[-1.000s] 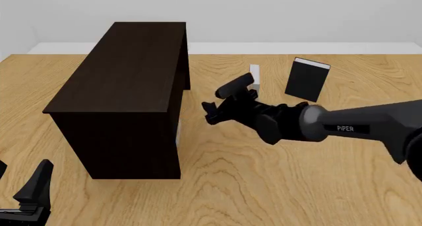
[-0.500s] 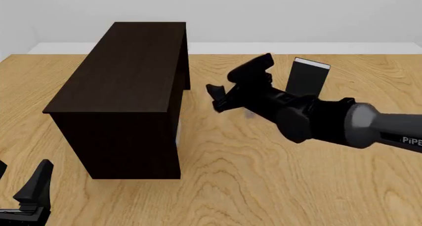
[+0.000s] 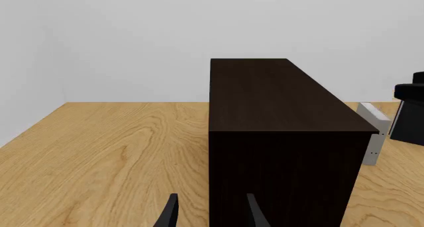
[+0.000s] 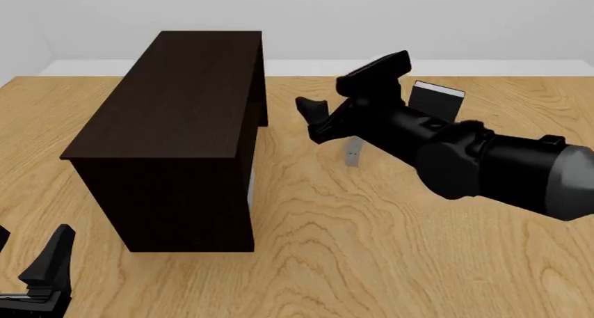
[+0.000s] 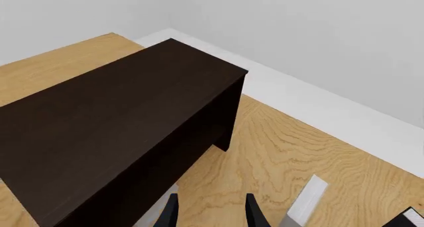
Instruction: Pick up the book on the right and place it under the cabinet shelf.
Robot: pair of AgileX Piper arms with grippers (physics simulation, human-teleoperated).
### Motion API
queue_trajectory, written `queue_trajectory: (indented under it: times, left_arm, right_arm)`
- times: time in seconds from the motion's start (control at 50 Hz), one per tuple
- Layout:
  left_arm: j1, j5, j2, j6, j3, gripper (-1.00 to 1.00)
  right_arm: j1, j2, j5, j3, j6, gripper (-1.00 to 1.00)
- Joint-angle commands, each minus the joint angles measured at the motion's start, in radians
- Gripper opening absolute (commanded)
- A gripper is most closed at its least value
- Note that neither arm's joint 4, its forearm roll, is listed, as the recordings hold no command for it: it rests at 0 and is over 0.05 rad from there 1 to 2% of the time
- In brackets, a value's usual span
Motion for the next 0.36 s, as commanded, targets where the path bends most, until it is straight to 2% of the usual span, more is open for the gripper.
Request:
queue_trajectory:
  times: [0.02, 0.36]
  left_arm:
    - [0.0, 0.0, 0.0, 0.0, 0.0, 1.0]
    - [0.0, 0.0, 0.0, 0.0, 0.0, 1.0]
  right_arm:
    - [0.003, -0.069, 0.027, 0.006, 0.003, 1.0]
    - [-0.024, -0.192, 0.05, 0.05, 0.007, 1.0]
